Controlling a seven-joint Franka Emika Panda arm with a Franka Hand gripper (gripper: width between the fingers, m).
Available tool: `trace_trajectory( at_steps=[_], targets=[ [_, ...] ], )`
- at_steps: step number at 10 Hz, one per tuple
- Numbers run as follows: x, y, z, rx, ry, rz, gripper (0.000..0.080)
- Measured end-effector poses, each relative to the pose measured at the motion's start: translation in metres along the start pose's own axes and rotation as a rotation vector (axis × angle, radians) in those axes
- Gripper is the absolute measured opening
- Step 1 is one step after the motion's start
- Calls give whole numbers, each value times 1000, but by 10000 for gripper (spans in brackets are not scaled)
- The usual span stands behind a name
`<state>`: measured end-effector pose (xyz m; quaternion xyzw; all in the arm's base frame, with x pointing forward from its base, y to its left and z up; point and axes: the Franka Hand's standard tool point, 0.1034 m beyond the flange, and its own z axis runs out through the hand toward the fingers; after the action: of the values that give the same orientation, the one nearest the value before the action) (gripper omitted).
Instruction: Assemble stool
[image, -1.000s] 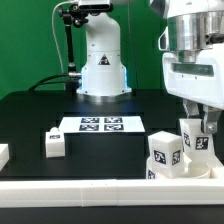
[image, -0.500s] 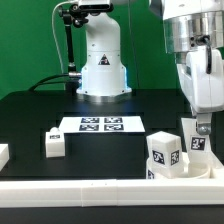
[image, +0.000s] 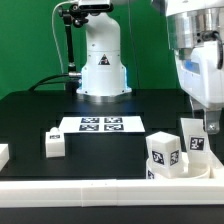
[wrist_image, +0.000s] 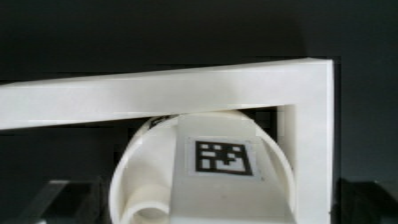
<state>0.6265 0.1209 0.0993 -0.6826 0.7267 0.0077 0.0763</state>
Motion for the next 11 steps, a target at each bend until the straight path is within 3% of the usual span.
trace_trajectory(
  at_steps=[2,5,11],
  targets=[
    [0,-3,-7,13,-7,-41,647],
    [-1,-2,-5,9,-5,-71,648],
    [0,-9,-11,17,0,-652,648]
  ],
)
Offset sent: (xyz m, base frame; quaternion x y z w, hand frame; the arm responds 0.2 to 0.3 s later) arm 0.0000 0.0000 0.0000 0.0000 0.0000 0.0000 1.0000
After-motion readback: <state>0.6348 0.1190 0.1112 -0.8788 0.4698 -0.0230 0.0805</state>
